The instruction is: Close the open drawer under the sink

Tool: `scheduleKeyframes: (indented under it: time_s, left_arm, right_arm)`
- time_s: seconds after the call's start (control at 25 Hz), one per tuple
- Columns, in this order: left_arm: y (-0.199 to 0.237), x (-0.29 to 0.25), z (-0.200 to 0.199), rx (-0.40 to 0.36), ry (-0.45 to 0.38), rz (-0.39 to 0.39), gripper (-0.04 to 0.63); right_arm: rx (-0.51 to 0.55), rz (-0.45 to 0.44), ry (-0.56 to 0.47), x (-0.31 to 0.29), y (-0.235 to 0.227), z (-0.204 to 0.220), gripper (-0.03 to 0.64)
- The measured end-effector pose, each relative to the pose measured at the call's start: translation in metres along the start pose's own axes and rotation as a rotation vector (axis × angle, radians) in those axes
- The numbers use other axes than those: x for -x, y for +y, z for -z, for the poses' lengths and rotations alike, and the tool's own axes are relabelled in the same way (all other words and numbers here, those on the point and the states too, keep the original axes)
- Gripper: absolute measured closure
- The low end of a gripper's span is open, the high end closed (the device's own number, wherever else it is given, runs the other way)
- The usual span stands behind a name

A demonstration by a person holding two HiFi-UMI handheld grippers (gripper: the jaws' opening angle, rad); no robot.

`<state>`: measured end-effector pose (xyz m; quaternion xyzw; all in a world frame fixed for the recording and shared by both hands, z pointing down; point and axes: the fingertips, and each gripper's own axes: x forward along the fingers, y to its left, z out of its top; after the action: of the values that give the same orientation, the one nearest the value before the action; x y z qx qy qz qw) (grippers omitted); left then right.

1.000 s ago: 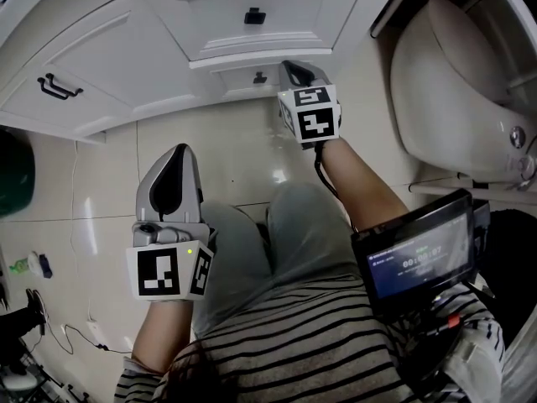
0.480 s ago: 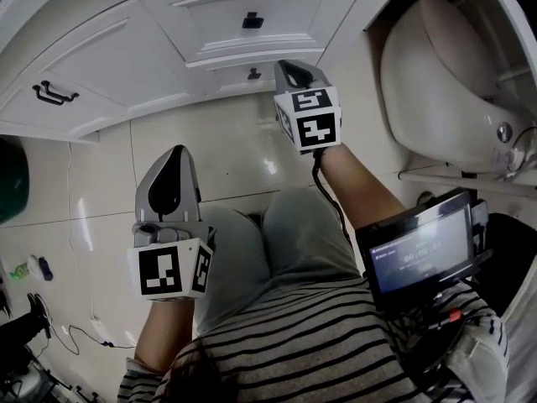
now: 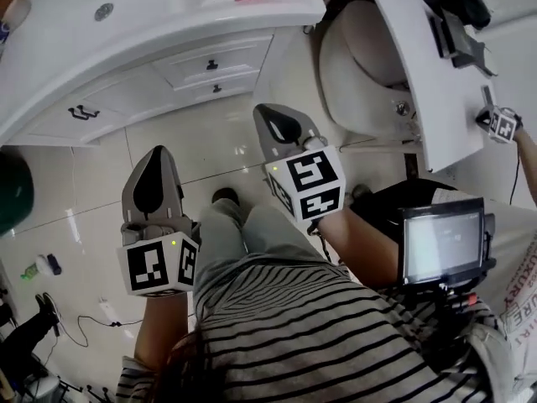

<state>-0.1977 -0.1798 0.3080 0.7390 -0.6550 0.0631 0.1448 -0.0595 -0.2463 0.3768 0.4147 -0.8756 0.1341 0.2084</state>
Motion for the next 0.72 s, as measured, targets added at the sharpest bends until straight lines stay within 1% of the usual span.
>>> scheduleKeyframes:
  time_s: [0.2, 0.28, 0.36, 0.44, 0.52, 0.64, 0.72]
  left_arm:
    - [-0.034, 0.078, -0.106, -0.020, -0.021, -0.034, 0.580]
    - [-0.050, 0.114, -0.140, -0.027, -0.044, -0.047, 0.580]
    - [-0.063, 0.146, -0.164, -0.045, -0.076, -0.061, 0.580]
    - [-0.075, 0.176, -0.175, -0.059, -0.105, -0.080, 0.580]
    - [-0.084, 0.203, -0.175, -0.062, -0.121, -0.095, 0.580]
    - [-0.089, 0.242, -0.167, -0.074, -0.136, -0.103, 0.580]
    - [-0.089, 0.268, -0.155, -0.067, -0.139, -0.105, 0.580]
  right_arm:
    - [0.051, -0.086, -0.037, 0.102, 0.046, -0.097, 0.620]
    - [0.066, -0.117, -0.056, 0.143, 0.064, -0.124, 0.620]
    - [0.087, -0.145, -0.078, 0.180, 0.080, -0.142, 0.618]
    - [0.099, -0.166, -0.100, 0.213, 0.095, -0.148, 0.620]
    - [0.094, -0.168, -0.127, 0.241, 0.105, -0.147, 0.620]
    - [0.072, -0.156, -0.154, 0.276, 0.121, -0.141, 0.620]
    - [0.062, -0.154, -0.170, 0.301, 0.137, -0.133, 0.620]
